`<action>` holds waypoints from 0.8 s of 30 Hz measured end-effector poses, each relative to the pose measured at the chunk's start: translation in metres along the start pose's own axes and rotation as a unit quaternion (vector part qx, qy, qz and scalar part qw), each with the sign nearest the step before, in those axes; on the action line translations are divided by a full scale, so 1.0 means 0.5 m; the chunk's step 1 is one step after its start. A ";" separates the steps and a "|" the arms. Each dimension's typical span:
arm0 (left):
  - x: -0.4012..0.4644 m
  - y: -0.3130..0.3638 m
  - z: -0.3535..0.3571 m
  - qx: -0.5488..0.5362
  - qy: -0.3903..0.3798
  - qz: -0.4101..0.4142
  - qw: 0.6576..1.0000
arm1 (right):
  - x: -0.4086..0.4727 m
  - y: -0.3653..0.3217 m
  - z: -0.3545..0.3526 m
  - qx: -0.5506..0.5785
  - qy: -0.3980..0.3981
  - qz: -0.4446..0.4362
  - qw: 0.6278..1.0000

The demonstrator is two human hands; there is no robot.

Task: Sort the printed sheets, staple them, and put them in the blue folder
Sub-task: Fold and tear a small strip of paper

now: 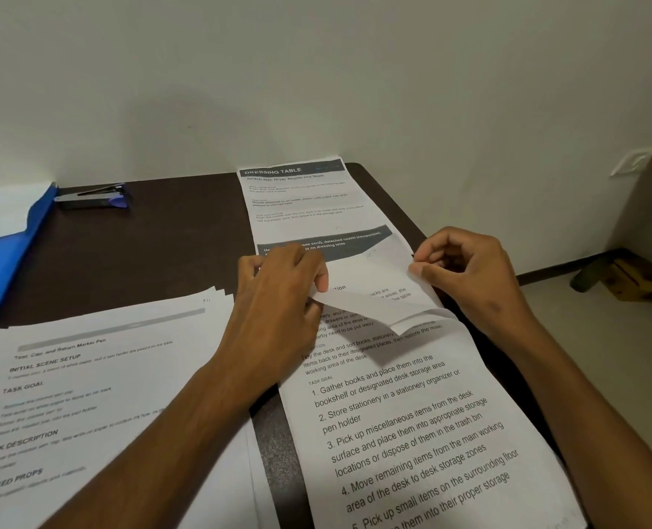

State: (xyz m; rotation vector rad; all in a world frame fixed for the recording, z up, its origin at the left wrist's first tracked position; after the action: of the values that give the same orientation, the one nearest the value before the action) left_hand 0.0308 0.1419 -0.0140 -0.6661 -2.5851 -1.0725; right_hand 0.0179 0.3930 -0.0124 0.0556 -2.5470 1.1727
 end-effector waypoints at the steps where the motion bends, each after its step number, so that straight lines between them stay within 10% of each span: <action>1: 0.000 -0.001 0.001 0.001 0.000 -0.002 1.000 | 0.001 0.000 0.000 0.009 -0.003 -0.004 1.000; 18: 0.007 -0.008 0.000 -0.007 0.005 0.004 1.000 | -0.055 -0.064 0.065 0.223 -0.289 -0.037 0.930; 24: 0.001 -0.002 0.000 0.007 0.011 0.009 1.000 | -0.042 -0.061 0.045 0.250 -0.230 -0.012 0.940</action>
State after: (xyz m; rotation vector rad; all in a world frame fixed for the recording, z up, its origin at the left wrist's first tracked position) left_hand 0.0296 0.1415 -0.0145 -0.6695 -2.5601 -1.0488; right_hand 0.0368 0.3538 -0.0103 0.5384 -2.5200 1.9620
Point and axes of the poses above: each hand's wrist, its own x-axis towards the middle knuckle, its own z-axis out of the palm, y = z × x, the point moved 9 cm from there along x, towards the middle knuckle, and after that the axes turned 12 degrees about -x, right-handed, at the moved point
